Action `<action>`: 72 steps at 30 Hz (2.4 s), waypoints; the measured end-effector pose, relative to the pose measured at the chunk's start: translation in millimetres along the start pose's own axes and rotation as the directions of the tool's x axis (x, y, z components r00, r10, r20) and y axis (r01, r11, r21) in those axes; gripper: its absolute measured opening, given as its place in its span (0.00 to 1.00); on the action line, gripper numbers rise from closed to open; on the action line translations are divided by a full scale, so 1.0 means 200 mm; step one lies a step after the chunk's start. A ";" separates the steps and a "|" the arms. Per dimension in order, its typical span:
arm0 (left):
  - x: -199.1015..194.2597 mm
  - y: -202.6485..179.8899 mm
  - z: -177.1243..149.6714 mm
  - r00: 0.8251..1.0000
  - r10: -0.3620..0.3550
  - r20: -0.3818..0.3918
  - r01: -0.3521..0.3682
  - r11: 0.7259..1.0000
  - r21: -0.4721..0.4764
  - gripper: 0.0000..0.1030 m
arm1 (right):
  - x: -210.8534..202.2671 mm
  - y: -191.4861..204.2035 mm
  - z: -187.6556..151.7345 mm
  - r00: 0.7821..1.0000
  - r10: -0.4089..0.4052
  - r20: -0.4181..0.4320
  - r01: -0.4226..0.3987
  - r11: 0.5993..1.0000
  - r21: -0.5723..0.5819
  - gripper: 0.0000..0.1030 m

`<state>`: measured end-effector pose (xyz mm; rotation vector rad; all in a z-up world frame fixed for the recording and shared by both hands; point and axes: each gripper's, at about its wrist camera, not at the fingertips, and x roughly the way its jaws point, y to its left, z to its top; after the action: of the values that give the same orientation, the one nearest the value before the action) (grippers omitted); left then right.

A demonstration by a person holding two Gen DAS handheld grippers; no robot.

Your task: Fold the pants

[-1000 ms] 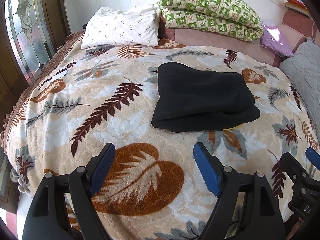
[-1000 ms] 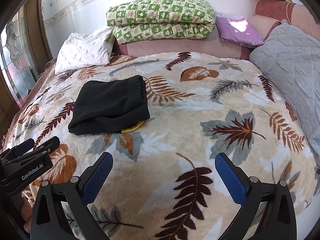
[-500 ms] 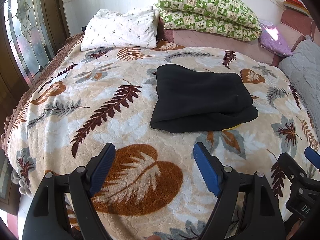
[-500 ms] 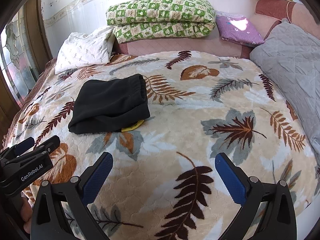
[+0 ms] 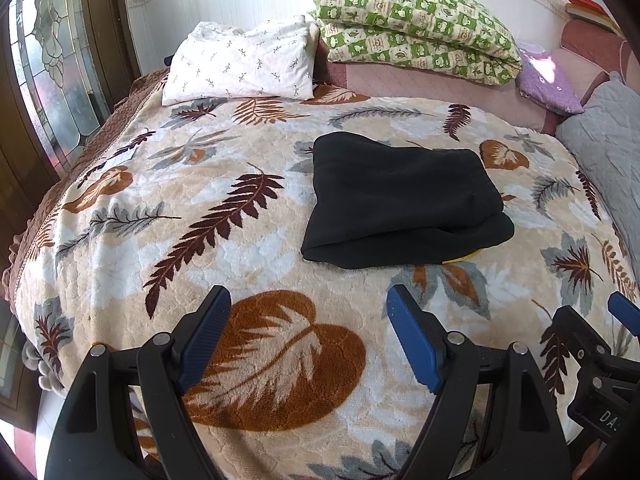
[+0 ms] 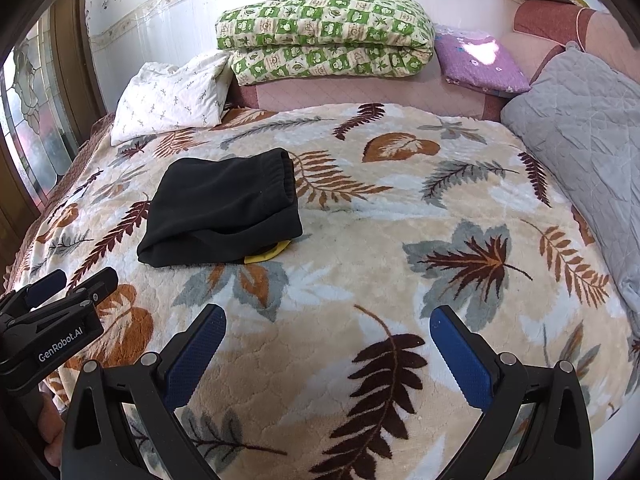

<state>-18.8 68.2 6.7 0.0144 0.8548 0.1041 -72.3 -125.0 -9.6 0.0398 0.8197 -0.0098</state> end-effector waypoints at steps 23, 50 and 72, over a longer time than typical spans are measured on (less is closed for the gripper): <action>-0.01 -0.02 -0.01 1.000 -0.004 -0.001 0.004 1.000 0.004 0.79 | -0.01 0.00 0.01 1.000 -0.001 0.000 0.001 1.000 -0.001 1.00; 0.03 -0.01 0.02 0.999 -0.042 -0.026 0.043 0.999 0.029 0.79 | 0.00 -0.01 0.00 1.000 0.001 -0.009 -0.001 1.000 -0.008 1.00; 0.05 0.01 0.04 0.998 -0.057 -0.032 0.058 0.998 0.031 0.79 | 0.01 -0.02 0.00 1.000 0.003 -0.014 -0.003 1.000 -0.014 1.00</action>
<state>-7.2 71.3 4.9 0.0180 0.8874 0.0367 -71.2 -129.2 -10.9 0.0279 0.8339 -0.0010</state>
